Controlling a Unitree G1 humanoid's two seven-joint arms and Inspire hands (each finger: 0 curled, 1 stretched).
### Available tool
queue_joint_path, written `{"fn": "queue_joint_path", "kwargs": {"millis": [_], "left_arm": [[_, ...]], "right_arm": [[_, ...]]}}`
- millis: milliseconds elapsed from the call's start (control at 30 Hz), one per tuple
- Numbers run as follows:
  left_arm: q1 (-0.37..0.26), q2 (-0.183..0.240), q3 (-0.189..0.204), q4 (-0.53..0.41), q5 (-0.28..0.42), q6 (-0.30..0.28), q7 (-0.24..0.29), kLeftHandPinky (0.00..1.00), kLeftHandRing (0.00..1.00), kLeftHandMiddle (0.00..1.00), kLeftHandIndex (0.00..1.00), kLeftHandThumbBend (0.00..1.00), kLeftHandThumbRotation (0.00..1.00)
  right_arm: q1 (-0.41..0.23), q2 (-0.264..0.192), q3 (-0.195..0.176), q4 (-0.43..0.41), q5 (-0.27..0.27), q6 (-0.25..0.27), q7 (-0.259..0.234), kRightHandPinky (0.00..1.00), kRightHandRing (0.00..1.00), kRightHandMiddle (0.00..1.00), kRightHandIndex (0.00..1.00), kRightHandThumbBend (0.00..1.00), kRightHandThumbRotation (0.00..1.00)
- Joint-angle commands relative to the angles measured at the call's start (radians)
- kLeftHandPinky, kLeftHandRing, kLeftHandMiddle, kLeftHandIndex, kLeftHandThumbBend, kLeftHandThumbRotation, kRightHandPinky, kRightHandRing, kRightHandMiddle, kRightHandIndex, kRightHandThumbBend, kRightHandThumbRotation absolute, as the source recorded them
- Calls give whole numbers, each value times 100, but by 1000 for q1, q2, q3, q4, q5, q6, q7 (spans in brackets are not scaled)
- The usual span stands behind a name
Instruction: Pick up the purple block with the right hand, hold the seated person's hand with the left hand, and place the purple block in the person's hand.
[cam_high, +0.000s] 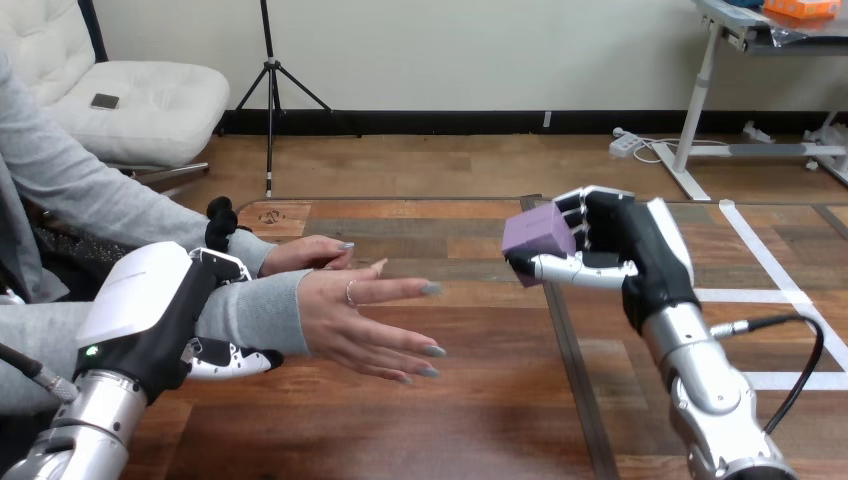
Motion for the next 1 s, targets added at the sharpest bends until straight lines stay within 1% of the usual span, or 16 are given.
{"fn": "queue_joint_path", "kwargs": {"millis": [0,100,200,400,600,700,967], "left_arm": [[-122,-25,15,-104,-9,-30,52,17,23,30,33,66,0],[-126,-32,16,-102,-10,-32,57,17,23,30,33,66,0],[-132,-37,17,-94,-17,-46,62,17,23,30,33,66,0],[-142,-48,14,-92,-15,-39,67,16,22,30,33,66,0],[-151,-65,13,-85,-23,-42,76,16,21,29,33,66,0],[-157,-72,12,-77,-29,-53,82,16,21,29,33,66,0],[-164,-95,7,-86,-30,-31,82,15,20,28,33,66,0]], "right_arm": [[-22,20,-30,-64,25,-6,3,34,37,42,43,84,0],[-12,29,-35,-68,33,-3,9,34,37,42,43,84,0],[-3,35,-34,-70,30,-9,7,33,37,42,43,84,0],[11,49,-39,-73,35,3,16,33,37,42,43,84,0],[19,60,-39,-64,33,-10,21,33,37,43,44,84,0],[23,67,-40,-62,34,-9,22,33,37,43,44,85,0],[34,85,-36,-69,29,-4,24,33,37,43,44,85,0]]}}
